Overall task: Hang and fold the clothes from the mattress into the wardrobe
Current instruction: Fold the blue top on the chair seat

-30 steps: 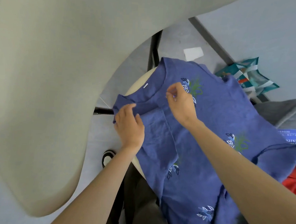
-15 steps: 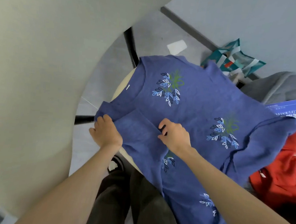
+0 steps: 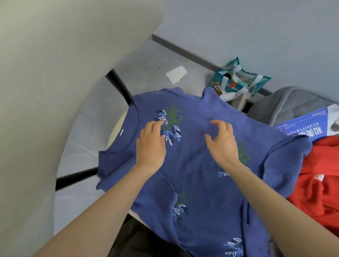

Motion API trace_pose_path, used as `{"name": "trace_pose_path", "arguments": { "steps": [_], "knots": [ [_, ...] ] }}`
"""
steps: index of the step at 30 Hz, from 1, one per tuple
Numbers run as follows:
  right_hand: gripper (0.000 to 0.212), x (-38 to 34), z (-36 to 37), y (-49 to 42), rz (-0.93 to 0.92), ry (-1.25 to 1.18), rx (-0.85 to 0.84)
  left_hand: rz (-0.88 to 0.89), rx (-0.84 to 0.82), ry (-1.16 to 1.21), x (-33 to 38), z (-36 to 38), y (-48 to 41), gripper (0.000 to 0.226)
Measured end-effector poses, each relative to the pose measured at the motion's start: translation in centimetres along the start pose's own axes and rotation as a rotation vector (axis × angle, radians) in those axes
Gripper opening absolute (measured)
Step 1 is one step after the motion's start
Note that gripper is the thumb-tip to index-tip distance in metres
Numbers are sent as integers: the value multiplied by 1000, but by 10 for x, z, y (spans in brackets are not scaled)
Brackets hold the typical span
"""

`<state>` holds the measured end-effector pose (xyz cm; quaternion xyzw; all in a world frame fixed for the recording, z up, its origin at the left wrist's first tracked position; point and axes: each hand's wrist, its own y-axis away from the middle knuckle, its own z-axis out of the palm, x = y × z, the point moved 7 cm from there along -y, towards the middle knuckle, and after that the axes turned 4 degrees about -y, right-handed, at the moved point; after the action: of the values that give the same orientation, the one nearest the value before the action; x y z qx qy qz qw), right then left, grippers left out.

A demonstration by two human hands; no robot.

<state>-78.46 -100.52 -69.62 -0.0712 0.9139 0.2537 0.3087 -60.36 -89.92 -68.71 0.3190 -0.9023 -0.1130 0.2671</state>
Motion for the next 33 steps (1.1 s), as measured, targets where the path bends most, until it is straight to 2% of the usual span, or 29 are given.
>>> {"name": "trace_pose_path", "arguments": {
  "steps": [3, 7, 12, 14, 17, 18, 20, 22, 24, 25, 27, 29, 30, 33],
  "knots": [
    [52, 5, -10, -25, -5, 19, -30, 163, -56, 38, 28, 4, -30, 44],
    [56, 4, -11, -53, -32, 77, -102, 176, -128, -37, 41, 12, -79, 45],
    [26, -2, -6, -69, -106, 252, -65, 227, -178, -155, 40, 19, -122, 46],
    [15, -4, -6, -69, -88, 299, -32, 280, -142, -145, 39, 16, -125, 36],
    [15, -1, -7, -63, -2, 391, -95, 355, -128, -248, 37, 13, -119, 13],
    [15, -1, -7, -60, 23, 403, -124, 389, -129, -320, 38, 13, -115, 17],
    [16, -1, -9, -52, 67, 406, -145, 415, -199, -456, 34, 19, -107, 40],
    [23, 1, -9, -49, 136, 309, -130, 350, -302, -438, 26, 24, -102, 46],
    [33, 4, -7, -53, 219, 139, -101, 258, -289, -305, 23, 23, -106, 29],
    [38, 4, -7, -57, 243, 65, -94, 190, -251, -216, 22, 20, -111, 28],
    [42, 2, -5, -69, 261, -51, -91, 19, -186, -45, 18, 14, -122, 51],
    [36, -2, -1, -80, 294, -140, -108, -80, -191, 37, 14, 16, -133, 78],
    [30, -3, 2, -84, 324, -185, -132, -101, -222, 69, 14, 19, -138, 79],
    [12, -1, 9, -89, 471, -390, -194, -156, -350, 263, 17, 29, -148, 42]
  ]
}}
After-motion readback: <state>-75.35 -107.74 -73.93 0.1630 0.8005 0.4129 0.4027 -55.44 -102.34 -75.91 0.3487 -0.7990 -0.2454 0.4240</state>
